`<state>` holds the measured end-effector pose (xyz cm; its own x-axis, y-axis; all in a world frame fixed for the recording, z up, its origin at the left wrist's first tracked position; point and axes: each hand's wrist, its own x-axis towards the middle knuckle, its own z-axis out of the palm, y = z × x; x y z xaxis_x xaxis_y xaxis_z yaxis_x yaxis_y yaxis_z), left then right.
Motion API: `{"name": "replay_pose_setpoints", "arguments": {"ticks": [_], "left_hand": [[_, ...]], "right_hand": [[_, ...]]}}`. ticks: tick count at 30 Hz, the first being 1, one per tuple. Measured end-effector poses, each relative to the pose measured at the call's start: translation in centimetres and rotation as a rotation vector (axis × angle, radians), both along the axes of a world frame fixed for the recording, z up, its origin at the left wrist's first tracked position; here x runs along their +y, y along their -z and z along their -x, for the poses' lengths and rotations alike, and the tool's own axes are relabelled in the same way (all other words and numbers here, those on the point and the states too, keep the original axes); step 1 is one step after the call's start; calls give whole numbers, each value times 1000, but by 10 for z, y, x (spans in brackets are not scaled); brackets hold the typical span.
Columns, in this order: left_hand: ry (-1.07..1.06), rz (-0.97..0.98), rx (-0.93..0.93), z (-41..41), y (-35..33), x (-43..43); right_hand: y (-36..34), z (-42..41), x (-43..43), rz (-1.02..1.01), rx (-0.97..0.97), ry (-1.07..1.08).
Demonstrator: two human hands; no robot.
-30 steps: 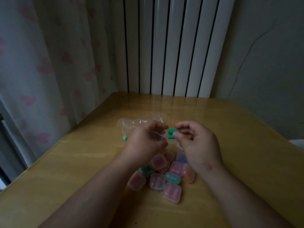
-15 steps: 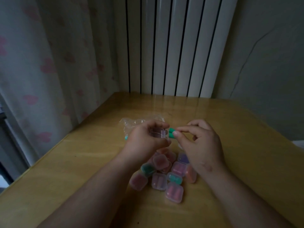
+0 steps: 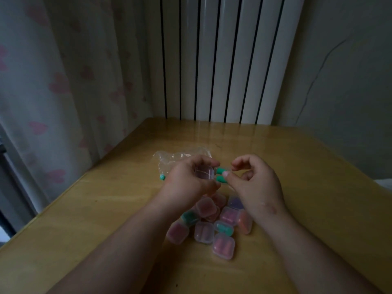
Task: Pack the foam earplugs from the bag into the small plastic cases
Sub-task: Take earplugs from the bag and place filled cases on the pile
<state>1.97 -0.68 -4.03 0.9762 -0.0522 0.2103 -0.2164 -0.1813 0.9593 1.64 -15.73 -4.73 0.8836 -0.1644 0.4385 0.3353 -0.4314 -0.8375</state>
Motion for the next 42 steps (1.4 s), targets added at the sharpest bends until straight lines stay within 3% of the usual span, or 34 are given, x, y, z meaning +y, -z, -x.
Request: {"name": "replay_pose_setpoints", "arguments": {"ticks": [5, 15, 17, 20, 22, 27, 32, 36, 42], "left_hand": [[6, -9, -5, -1, 0, 1], [10, -45, -7, 0, 2, 2], [45, 44, 5, 1, 2, 3], [120, 378, 113, 0, -6, 1], [154, 490, 173, -2, -9, 0], [191, 494, 172, -2, -8, -1], [162, 438, 119, -1, -5, 2], [124, 249, 49, -1, 1, 3], [61, 241, 40, -1, -1, 3]], "right_hand": [[0, -4, -1, -201, 135, -90], [-5, 2, 0, -245, 232, -152], [-6, 2, 0, -280, 225, -149], [-7, 2, -2, -342, 203, -114], [-7, 1, -3, -379, 208, -102], [-7, 1, 1, -444, 248, -120], [-12, 3, 3, -694, 326, -198], [-12, 6, 3, -638, 334, -249], [-4, 0, 0, -471, 334, -157]]}}
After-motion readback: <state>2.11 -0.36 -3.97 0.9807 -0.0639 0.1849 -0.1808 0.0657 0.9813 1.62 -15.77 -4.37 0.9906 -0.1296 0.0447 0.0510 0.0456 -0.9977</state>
